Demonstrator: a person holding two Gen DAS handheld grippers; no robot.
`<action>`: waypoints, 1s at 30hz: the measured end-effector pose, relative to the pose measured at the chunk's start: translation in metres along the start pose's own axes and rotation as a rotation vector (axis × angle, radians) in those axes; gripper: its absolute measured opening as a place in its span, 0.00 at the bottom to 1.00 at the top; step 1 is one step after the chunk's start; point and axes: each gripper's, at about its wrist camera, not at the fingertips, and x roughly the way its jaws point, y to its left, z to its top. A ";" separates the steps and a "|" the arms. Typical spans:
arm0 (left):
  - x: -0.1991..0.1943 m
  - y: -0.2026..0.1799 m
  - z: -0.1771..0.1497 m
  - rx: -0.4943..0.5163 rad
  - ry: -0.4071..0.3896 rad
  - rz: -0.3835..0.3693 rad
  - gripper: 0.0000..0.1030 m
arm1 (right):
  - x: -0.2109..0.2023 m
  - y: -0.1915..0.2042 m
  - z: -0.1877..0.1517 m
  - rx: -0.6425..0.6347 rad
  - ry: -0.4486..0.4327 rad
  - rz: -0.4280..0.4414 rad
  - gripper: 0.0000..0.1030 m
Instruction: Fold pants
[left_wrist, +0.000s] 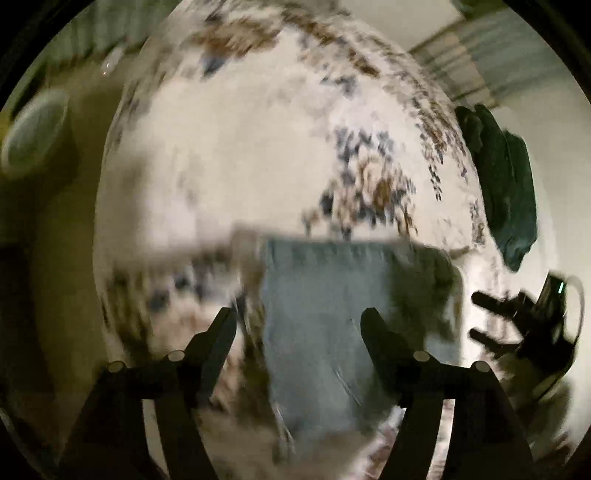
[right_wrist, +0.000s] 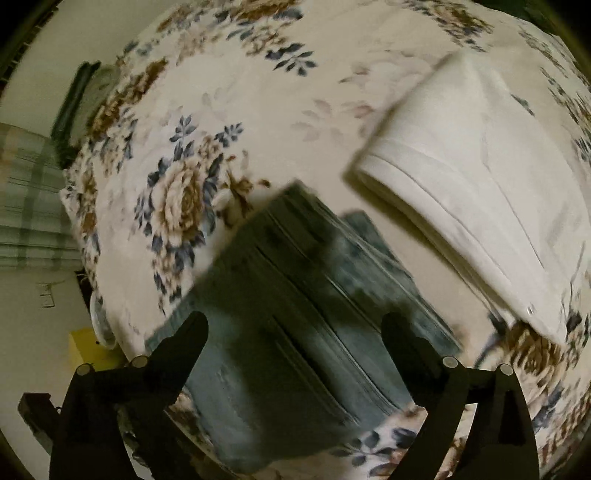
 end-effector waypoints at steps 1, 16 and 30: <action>0.003 0.003 -0.010 -0.041 0.027 -0.020 0.66 | -0.006 -0.011 -0.014 0.001 -0.017 0.004 0.96; 0.084 0.031 -0.144 -0.700 0.181 -0.286 0.66 | 0.025 -0.121 -0.115 0.142 -0.035 0.139 0.96; 0.111 0.046 -0.130 -0.956 0.073 -0.346 0.59 | 0.070 -0.155 -0.082 0.399 -0.122 0.420 0.91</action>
